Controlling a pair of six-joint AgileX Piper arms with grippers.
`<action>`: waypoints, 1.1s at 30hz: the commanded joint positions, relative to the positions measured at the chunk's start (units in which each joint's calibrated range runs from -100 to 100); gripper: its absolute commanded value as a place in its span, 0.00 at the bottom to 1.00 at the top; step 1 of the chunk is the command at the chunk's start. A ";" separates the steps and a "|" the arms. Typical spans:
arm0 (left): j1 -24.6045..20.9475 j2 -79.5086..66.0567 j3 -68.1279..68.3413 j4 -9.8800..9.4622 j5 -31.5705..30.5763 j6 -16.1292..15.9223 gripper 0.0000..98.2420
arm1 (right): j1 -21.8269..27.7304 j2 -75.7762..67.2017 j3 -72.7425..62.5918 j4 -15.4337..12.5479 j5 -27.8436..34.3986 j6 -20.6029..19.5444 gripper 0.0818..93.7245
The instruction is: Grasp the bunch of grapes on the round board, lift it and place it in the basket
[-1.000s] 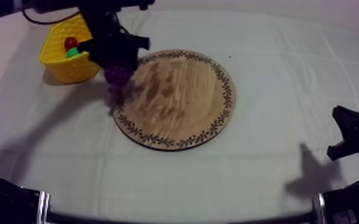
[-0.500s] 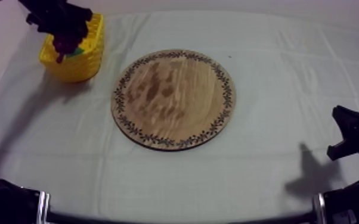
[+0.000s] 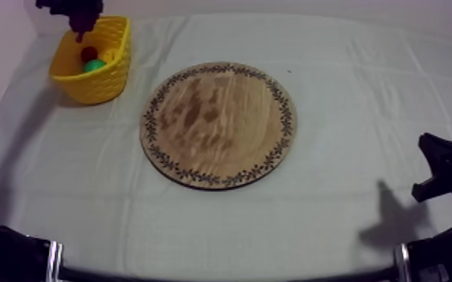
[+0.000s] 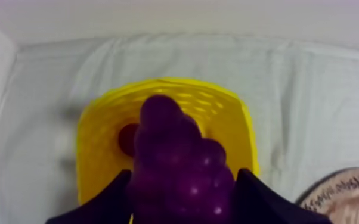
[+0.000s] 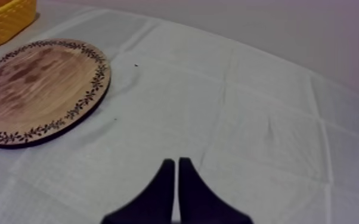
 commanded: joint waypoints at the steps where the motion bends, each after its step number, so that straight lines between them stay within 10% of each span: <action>1: -0.12 3.64 -0.77 -0.10 -1.16 0.56 0.35 | 0.02 -0.01 -0.03 0.01 0.00 -0.02 0.00; 19: -0.93 15.31 -1.22 -1.25 -7.64 2.59 0.34 | 0.02 -0.01 -0.03 0.01 0.00 -0.02 0.00; 27: -1.11 13.60 0.40 -1.25 -6.72 5.63 0.86 | 0.02 -0.01 -0.03 0.01 0.00 -0.02 0.00; 33: -1.23 11.11 1.38 -1.38 -7.34 6.62 0.94 | 0.02 -0.01 -0.03 0.01 0.00 0.00 0.00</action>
